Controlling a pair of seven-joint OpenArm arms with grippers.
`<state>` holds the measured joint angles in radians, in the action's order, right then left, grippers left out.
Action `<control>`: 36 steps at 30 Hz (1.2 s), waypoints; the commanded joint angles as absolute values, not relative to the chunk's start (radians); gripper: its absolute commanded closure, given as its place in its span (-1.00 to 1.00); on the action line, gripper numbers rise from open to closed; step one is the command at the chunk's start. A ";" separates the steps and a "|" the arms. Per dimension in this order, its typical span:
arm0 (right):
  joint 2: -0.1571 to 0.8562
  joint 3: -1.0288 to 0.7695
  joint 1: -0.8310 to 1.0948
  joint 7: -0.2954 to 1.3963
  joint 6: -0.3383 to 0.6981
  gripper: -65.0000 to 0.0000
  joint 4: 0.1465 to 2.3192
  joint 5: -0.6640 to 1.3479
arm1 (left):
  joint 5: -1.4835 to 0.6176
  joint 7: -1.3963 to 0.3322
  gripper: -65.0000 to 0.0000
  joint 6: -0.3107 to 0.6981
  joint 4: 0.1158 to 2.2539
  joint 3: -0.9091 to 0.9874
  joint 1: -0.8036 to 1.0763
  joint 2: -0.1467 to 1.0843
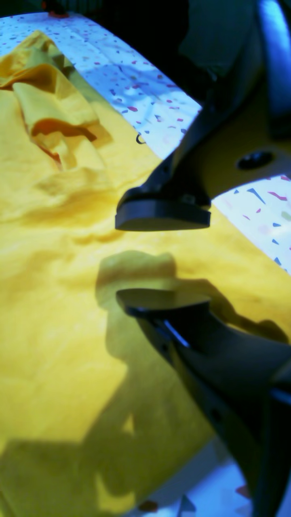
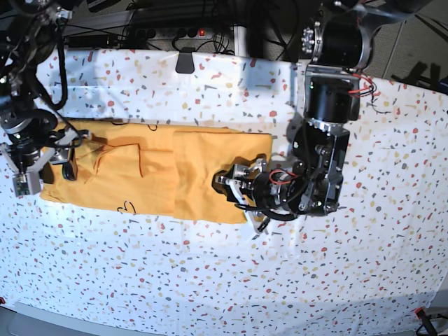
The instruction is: Fold the T-shirt properly
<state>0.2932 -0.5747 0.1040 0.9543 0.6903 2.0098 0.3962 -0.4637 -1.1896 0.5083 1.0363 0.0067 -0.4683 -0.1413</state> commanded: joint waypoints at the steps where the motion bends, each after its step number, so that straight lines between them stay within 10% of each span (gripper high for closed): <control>1: 0.323 -0.586 0.097 0.936 0.698 -0.12 1.990 0.395 | -0.481 -1.182 0.28 0.516 1.056 0.005 -0.498 -0.149; 4: 0.377 -0.590 0.097 0.862 0.698 -0.46 1.893 0.391 | -0.479 -1.182 0.28 0.516 1.056 0.005 -0.498 -0.149; 24: 0.712 -0.596 -0.405 0.972 0.698 -0.44 0.770 0.686 | -0.479 -1.182 0.28 0.516 1.056 0.005 -0.496 -0.149; 36: 0.673 -0.593 -0.413 0.866 0.698 -0.35 0.677 0.631 | -0.479 -1.182 0.28 0.516 1.056 0.005 -0.496 -0.149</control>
<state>0.6445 -0.5922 -0.3931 0.8783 0.6926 0.6617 0.6170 -0.4606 -1.1896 0.5083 1.0370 0.0067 -0.4660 -0.1413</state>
